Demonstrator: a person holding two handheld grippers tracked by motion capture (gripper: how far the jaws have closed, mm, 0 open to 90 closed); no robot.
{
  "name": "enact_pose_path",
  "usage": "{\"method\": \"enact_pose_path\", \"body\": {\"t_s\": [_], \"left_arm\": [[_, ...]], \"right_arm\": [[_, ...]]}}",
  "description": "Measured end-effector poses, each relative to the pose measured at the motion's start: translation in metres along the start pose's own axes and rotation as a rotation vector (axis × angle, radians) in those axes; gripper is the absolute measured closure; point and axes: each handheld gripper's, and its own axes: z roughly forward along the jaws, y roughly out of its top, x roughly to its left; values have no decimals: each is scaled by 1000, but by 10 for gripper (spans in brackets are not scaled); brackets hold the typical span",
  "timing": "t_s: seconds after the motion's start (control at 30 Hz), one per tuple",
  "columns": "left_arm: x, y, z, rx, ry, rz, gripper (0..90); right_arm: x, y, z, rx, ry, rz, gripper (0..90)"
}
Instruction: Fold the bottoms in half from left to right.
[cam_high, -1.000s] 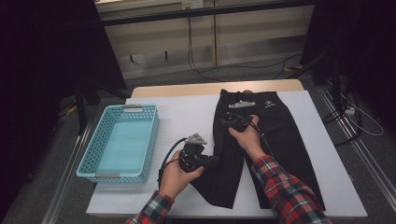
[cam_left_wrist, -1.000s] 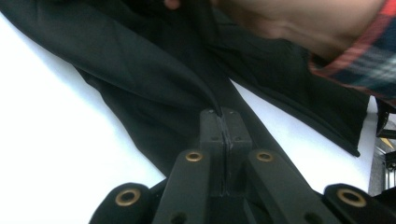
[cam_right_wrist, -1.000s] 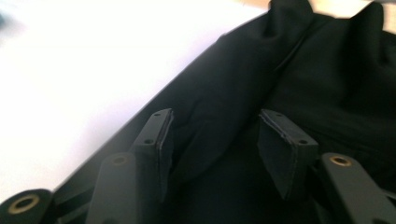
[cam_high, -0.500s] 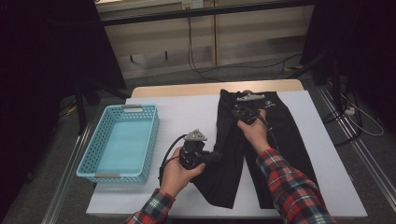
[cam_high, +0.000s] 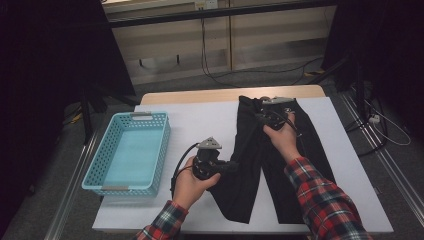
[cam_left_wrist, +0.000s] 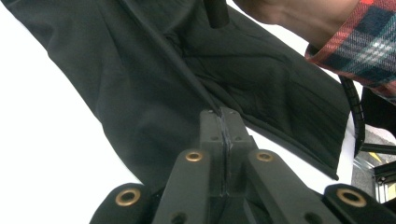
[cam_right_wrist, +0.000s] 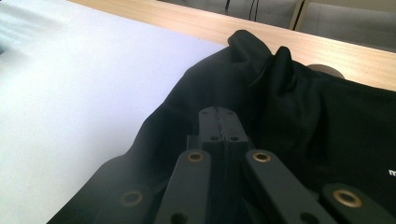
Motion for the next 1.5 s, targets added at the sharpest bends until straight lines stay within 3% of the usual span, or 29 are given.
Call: {"method": "enact_pose_path", "body": {"t_s": [0.17,0.27,0.4,0.5,0.53,0.57,0.63,0.67,0.7,0.73,0.77,0.87,1.0,1.13,1.17,1.33,1.5], "left_arm": [[-1,3,0,-18,-7,-5,895],[-8,11,0,-44,-40,1,895],[-25,25,7,-96,-138,12,893],[-41,35,12,-131,-214,35,878],[-44,37,12,-149,-220,34,831],[-45,39,11,-156,-204,42,703],[-42,39,5,-176,-154,84,638],[-37,38,2,-178,-109,111,562],[-31,37,1,-170,-68,118,456],[-24,35,-1,-167,-29,113,370],[-17,32,-3,-171,9,121,323],[3,24,-5,-138,78,123,236],[20,14,-6,-115,133,113,180],[29,8,-6,-102,159,103,152],[32,5,-6,-80,174,112,146],[38,-2,-7,-71,197,128,127],[45,-5,-8,-63,207,131,108]], "right_arm": [[-2,2,-3,-9,2,-11,900],[-5,5,-9,-18,-6,-25,900],[-17,12,-30,-33,-17,-45,900],[-37,19,-59,-61,-31,-43,900],[-46,20,-71,-71,-49,-46,900],[-56,21,-81,-80,-78,-52,900],[-78,19,-101,-90,-159,-39,900],[-90,16,-108,-101,-151,-8,829],[-98,12,-110,-79,-149,33,598],[-102,8,-111,-41,-159,42,491],[-102,3,-111,-21,-161,28,503],[-92,-13,-106,-12,-135,1,399],[-74,-35,-100,25,-86,-19,325],[-57,-53,-100,68,-74,-33,262],[-54,-57,-101,71,-76,-31,260],[-47,-77,-105,104,-71,-20,240],[-44,-89,-117,73,-73,2,216]]}}
